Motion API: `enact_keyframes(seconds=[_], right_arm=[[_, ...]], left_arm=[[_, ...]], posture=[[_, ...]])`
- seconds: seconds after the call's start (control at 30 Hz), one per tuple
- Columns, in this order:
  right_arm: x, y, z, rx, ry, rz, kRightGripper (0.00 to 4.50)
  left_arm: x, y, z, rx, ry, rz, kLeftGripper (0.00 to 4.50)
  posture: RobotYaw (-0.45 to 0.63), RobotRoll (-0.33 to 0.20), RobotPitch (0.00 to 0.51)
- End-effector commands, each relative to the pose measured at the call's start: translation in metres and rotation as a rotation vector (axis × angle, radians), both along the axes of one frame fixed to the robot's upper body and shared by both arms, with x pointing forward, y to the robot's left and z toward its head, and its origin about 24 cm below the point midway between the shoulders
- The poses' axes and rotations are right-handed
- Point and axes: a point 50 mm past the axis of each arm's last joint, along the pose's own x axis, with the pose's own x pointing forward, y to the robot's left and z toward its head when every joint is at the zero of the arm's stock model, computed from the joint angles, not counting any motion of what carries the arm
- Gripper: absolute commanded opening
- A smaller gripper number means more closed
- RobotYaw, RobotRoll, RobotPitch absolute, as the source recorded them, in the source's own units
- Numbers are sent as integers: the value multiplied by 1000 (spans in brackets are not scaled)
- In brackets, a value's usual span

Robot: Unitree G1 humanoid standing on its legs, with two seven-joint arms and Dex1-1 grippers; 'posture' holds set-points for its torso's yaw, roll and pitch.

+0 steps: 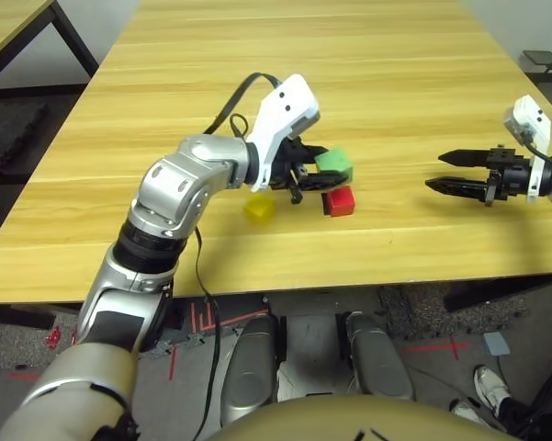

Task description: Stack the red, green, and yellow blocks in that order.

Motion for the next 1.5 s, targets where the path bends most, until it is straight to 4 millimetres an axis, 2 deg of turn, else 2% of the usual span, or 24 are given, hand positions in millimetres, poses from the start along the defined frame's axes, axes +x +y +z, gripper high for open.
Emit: enact_keyframes(seconds=[0.03,0.43,1.43,1.5], right_arm=[[-1,-3,2,-12,-6,-8,4500],[-6,-5,1,-4,-6,-32,4500],[-10,-7,-1,9,-5,-59,4500],[-10,-6,-1,9,-5,-60,4500]], left_arm=[[7,-2,-9,26,-20,-24,2044],[15,-3,-22,49,-29,-52,2044],[15,-12,-41,94,1,-80,2044],[16,-12,-42,96,-8,-76,2779]], posture=[[184,-100,95],[160,-95,97],[134,-91,117],[136,-92,116]])
